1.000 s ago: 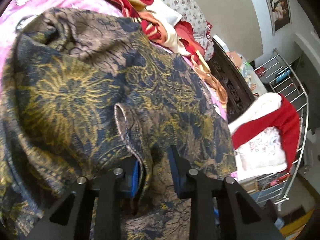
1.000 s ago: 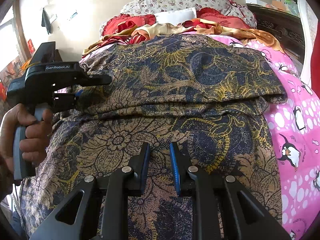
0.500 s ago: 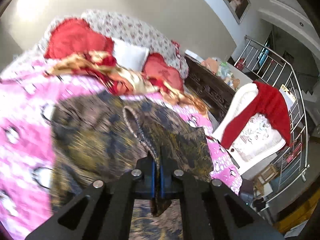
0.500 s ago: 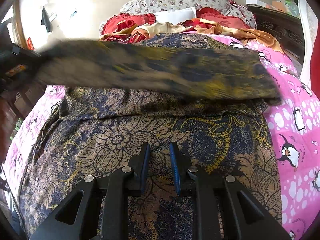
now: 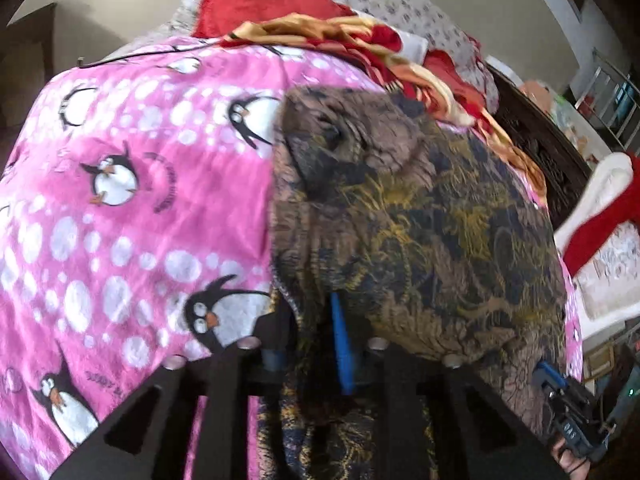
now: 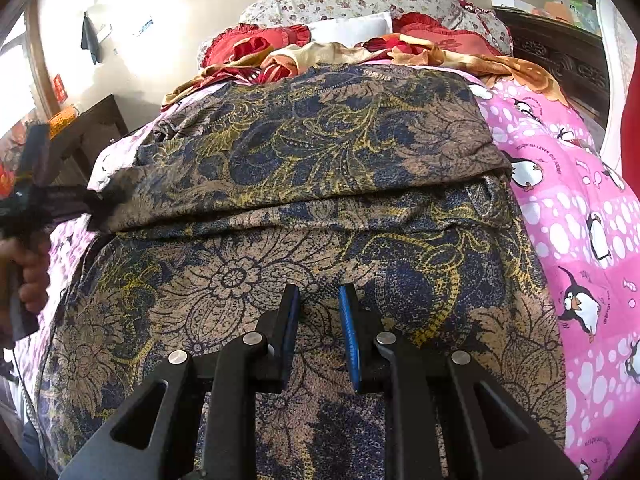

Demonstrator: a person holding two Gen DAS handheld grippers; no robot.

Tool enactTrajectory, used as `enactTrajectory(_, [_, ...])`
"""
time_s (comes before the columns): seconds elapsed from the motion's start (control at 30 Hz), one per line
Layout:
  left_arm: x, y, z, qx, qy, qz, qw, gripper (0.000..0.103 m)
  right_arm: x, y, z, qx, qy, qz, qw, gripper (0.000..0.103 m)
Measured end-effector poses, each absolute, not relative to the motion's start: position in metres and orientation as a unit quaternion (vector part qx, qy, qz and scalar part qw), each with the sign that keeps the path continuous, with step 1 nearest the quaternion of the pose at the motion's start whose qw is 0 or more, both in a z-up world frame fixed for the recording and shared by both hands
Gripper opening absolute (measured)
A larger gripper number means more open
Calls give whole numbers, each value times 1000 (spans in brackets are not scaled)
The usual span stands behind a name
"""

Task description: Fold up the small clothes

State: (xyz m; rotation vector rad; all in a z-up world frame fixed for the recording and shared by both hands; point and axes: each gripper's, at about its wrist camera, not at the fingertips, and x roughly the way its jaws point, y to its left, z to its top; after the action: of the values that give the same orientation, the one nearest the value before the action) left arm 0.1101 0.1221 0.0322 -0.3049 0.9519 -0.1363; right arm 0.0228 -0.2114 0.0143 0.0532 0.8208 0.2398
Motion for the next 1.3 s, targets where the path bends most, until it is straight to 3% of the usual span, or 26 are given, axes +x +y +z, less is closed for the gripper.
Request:
enactTrajectory(0.07, [103, 129, 42, -151, 436, -50, 886, 49, 24, -211, 14, 25, 403, 119, 907, 36])
enactTrajectory(0.13, [92, 134, 56, -145, 406, -24, 902, 55, 25, -209, 13, 27, 408, 127, 904, 44])
enactTrajectory(0.2, [81, 134, 68, -155, 381, -8, 911, 67, 26, -206, 14, 27, 412, 143, 900, 62])
enactTrajectory(0.27, [78, 127, 75, -170, 365, -6, 915, 72, 26, -201, 14, 25, 416, 165, 894, 78])
enactTrajectory(0.5, [102, 65, 58, -113, 372, -11, 921, 74, 28, -171, 9, -48, 442, 166, 881, 103])
enactTrajectory(0.63, [115, 62, 27, -100, 404, 0, 909, 71, 26, -151, 7, -127, 451, 149, 871, 103])
enactTrajectory(0.67, [115, 63, 17, -93, 408, -3, 908, 69, 25, -153, 11, -123, 447, 150, 873, 89])
enactTrajectory(0.7, [113, 66, 19, -105, 399, -9, 911, 70, 25, -160, 24, -113, 426, 154, 885, 68])
enactTrajectory(0.73, [113, 68, 18, -111, 397, -11, 911, 69, 28, -166, 35, -106, 407, 153, 894, 65])
enactTrajectory(0.9, [114, 65, 14, -102, 402, -14, 910, 75, 66, -204, 81, -73, 328, 128, 933, 65])
enactTrajectory(1.0, [115, 65, 15, -101, 402, -18, 910, 77, 104, -228, 57, -107, 387, 126, 907, 65])
enactTrajectory(1.03, [116, 63, 15, -100, 402, -20, 910, 79, 118, -244, 32, -110, 447, 119, 880, 65])
enactTrajectory(1.2, [119, 53, 15, -77, 411, -24, 908, 90, 109, -250, 38, -135, 458, 160, 864, 64])
enactTrajectory(1.3, [120, 51, 14, -70, 414, -23, 907, 92, 114, -242, 75, -128, 409, 167, 888, 62])
